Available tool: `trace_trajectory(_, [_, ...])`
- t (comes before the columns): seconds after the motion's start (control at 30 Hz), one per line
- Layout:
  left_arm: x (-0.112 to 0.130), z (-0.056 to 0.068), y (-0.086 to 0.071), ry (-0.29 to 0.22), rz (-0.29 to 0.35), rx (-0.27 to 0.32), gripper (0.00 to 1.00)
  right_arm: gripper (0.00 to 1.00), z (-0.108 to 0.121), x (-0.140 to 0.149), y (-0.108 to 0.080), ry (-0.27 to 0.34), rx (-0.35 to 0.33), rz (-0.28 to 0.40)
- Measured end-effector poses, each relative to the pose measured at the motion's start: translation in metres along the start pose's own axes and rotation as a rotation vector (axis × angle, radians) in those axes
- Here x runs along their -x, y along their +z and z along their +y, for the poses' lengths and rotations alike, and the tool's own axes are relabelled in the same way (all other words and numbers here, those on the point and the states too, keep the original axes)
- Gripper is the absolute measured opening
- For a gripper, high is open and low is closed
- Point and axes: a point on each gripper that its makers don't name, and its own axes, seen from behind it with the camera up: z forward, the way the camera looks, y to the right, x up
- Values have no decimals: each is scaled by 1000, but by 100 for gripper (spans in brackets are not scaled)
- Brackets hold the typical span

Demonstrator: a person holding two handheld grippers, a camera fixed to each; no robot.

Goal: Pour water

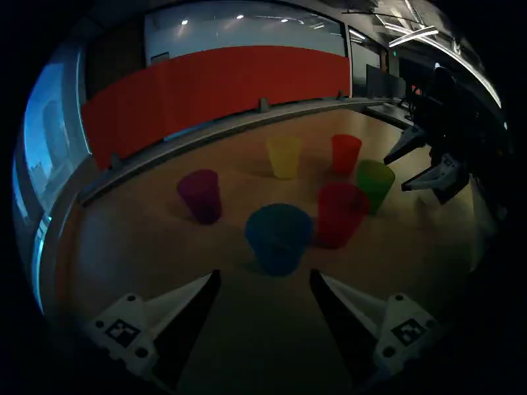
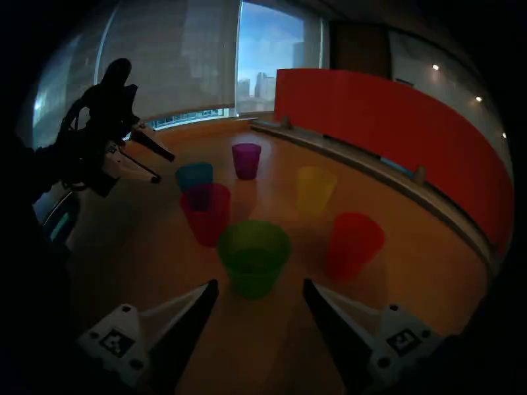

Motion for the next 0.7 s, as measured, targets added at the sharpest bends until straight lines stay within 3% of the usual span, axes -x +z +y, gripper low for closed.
trace_trajectory(0.37, [-22, -19, -32, -67, 138, -105, 100, 100, 14, -1, -42, 49, 98, 79])
trace_trajectory(0.7, [-60, -36, -67, -87, 342, -250, 100, 100, 39, -25, -79, 114, 250, 217])
